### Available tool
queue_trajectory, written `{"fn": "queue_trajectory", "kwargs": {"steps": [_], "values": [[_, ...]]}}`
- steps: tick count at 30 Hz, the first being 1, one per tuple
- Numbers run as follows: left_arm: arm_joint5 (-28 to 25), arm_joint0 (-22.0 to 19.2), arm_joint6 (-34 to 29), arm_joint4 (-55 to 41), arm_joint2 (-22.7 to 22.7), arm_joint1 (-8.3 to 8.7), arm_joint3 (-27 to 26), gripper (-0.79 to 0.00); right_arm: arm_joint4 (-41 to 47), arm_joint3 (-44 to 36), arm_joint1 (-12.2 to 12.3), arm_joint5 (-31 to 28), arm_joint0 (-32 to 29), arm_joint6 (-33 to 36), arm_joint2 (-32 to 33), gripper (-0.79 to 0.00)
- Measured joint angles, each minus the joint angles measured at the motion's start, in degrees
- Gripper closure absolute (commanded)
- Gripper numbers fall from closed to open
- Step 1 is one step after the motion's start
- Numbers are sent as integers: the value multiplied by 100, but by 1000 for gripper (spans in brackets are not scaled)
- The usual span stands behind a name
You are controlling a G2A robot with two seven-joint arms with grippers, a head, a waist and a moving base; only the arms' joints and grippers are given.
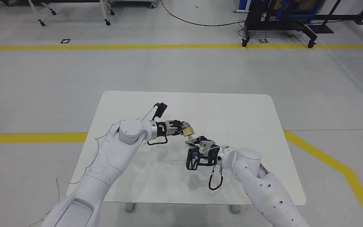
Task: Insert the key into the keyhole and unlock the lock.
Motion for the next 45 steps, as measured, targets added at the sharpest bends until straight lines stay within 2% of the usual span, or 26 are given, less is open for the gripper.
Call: {"fn": "queue_trajectory", "kwargs": {"steps": [4,8,14,16,17,19,20,26,34,40,45], "values": [[172,-6,52,-175,-45,-14,88,0,-201,-256,62,38,-178,-127,65,-785],[972,-104,68,-488,-71,-50,348,0,-204,-258,64,39,-180,-128,67,-785],[871,-91,78,-476,-77,-49,327,0,-203,-258,64,39,-179,-127,66,-785],[734,-21,276,-506,-144,-44,233,0,-182,-260,62,60,-185,-129,77,-785],[595,44,481,-522,-208,-35,142,0,-91,-259,60,170,-205,-153,114,-696],[398,150,699,-562,-305,-16,0,0,105,-232,62,391,-232,-280,192,-428],[273,223,773,-599,-367,-3,-99,0,228,-192,68,512,-246,-393,253,-382],[-175,525,922,-413,-500,62,-531,0,277,-51,94,864,-260,-678,289,-342],[-256,688,962,-295,-579,104,-763,0,22,228,23,1800,-151,-736,-139,-265],[-268,724,962,-280,-605,114,-812,0,-165,383,-21,2368,-75,-482,-307,-268],[-251,729,935,-260,-608,119,-828,0,-256,368,-26,2442,-75,-331,-358,-277]]}}
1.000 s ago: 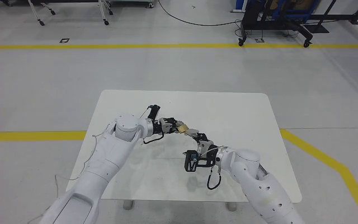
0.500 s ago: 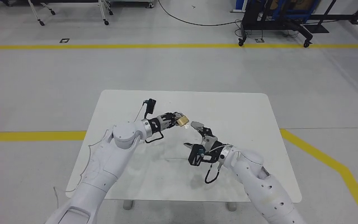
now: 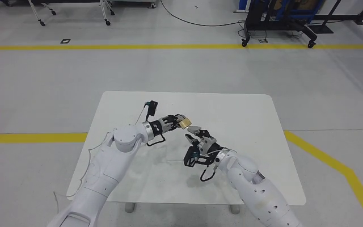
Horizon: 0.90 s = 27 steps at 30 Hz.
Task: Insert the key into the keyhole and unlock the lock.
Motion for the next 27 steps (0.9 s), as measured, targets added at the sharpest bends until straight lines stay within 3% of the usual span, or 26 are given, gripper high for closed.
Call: {"fn": "queue_trajectory", "kwargs": {"steps": [2,4,5,18,27], "values": [[4,3,-8,8,5,1,-6,0,3,3,0,6,6,8,-5,-243],[6,3,-14,16,8,1,-10,0,14,12,0,18,12,8,-10,-46],[1,3,-15,22,8,2,-13,0,26,17,-1,21,16,0,-14,0],[-83,13,-98,104,36,10,-49,0,587,164,-2,-129,57,-231,77,0],[-368,54,-162,242,51,27,-137,0,1950,663,36,-932,199,-1265,422,0]]}}
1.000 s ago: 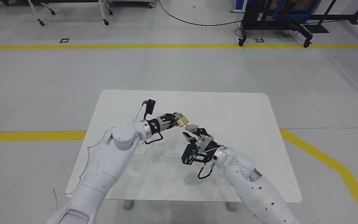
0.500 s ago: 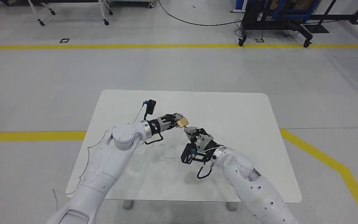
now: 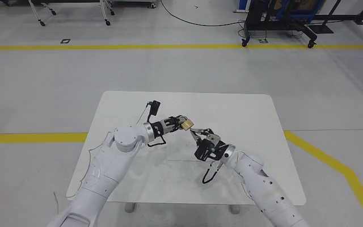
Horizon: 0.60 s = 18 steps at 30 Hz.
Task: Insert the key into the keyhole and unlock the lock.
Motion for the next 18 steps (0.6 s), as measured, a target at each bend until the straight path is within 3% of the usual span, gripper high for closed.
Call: {"fn": "queue_trajectory", "kwargs": {"steps": [14,18], "values": [[-434,92,103,469,35,39,-202,0,1289,808,29,-1287,341,-954,70,0],[-575,152,173,626,44,52,-289,0,1350,976,23,-1343,445,-1018,-2,0]]}}
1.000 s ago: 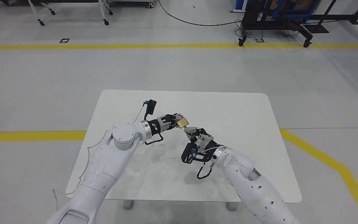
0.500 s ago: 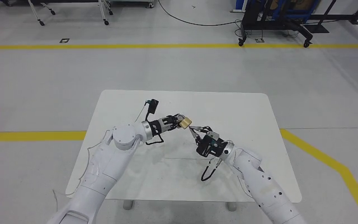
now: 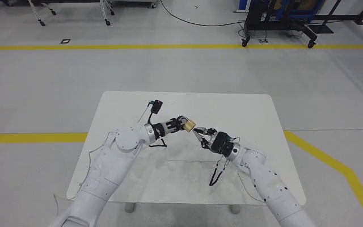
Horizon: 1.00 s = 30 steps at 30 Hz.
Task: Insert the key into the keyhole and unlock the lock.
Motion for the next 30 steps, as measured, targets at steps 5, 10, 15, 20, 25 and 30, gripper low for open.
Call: {"fn": "queue_trajectory", "kwargs": {"steps": [5,10,15,20,25,30], "values": [[-218,67,5,36,-44,20,-94,0,47,68,14,-8,36,-54,-8,0],[-353,126,32,73,-74,36,-168,0,185,109,42,-59,12,-155,71,0],[-588,180,4,81,-109,55,-253,0,328,125,69,-85,-39,-263,135,0],[-777,245,30,124,-155,76,-322,0,446,141,90,-196,-49,-261,160,0],[-812,275,38,117,-188,91,-351,0,565,188,105,-306,-27,-276,169,0],[-740,272,21,74,-200,98,-344,0,641,234,121,-306,-1,-238,201,-785]]}}
